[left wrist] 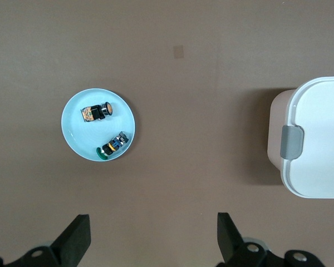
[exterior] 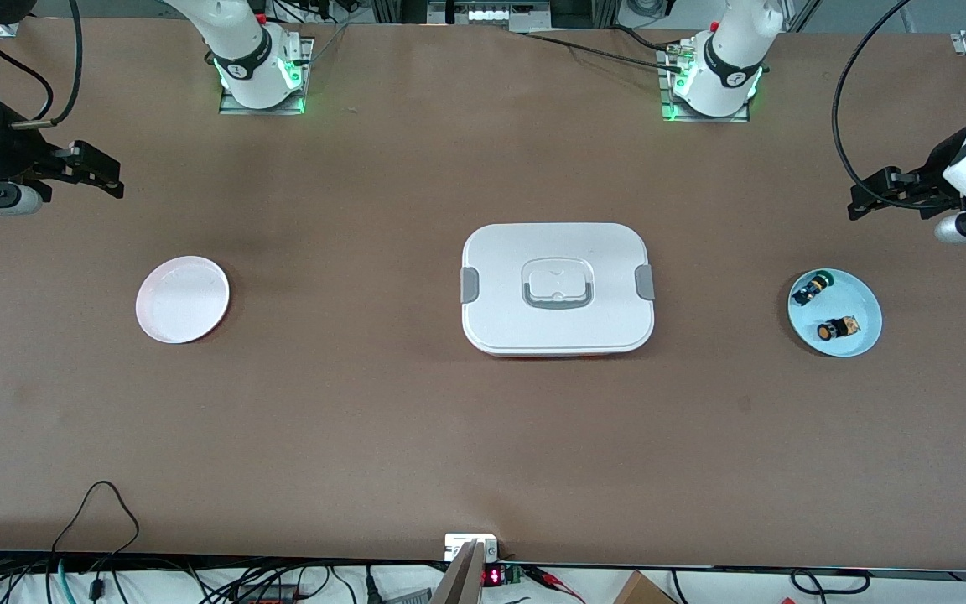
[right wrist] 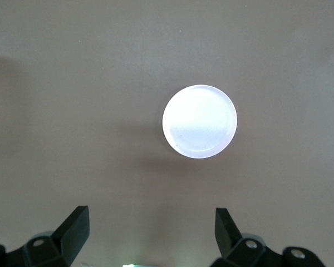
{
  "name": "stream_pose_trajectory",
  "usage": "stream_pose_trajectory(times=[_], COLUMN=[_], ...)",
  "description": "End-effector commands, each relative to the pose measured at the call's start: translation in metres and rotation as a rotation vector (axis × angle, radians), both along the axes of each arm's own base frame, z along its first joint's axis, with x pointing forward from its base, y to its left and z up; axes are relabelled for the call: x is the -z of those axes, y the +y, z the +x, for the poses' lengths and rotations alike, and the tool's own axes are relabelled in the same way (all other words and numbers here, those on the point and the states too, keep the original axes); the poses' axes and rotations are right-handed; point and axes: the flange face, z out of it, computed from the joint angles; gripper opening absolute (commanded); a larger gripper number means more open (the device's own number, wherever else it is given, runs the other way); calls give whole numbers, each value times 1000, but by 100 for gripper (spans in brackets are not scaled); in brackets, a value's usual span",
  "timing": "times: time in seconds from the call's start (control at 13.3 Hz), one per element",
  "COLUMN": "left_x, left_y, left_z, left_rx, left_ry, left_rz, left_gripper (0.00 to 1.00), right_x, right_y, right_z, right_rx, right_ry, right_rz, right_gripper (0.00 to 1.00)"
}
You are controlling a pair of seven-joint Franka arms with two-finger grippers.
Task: Transfer orange switch to right arm and place
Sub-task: 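Move the left gripper toward the light-blue dish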
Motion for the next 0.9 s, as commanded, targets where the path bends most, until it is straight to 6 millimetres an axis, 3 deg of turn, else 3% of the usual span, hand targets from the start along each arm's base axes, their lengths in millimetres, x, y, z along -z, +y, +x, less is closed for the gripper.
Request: stream_pose_trajectory(times=[0.0,0.3,0.53,0.68,0.83], left_x=[-4,23,18,45,53], left_y=[2,12,23,29,49], left_z=[-1,4,16,31,45], left_rx=[-4,-37,-55,-62,-88], left_ry=[5,95,94,162,162], left_rz=[10,2,-9,-2,-8], left_gripper=[100,100,100,100,100], right_x=[-5,-5,-4,-4,-4], right_y=[1,1,2,2,2], right_z=[-1,-1,-2,-2,-2], right_rx=[8,5,0,0,0], right_ry=[-6,-6,2,1,0], right_rz=[-3,-2,-4,-4,-4], right_gripper=[100,100,100,100,100])
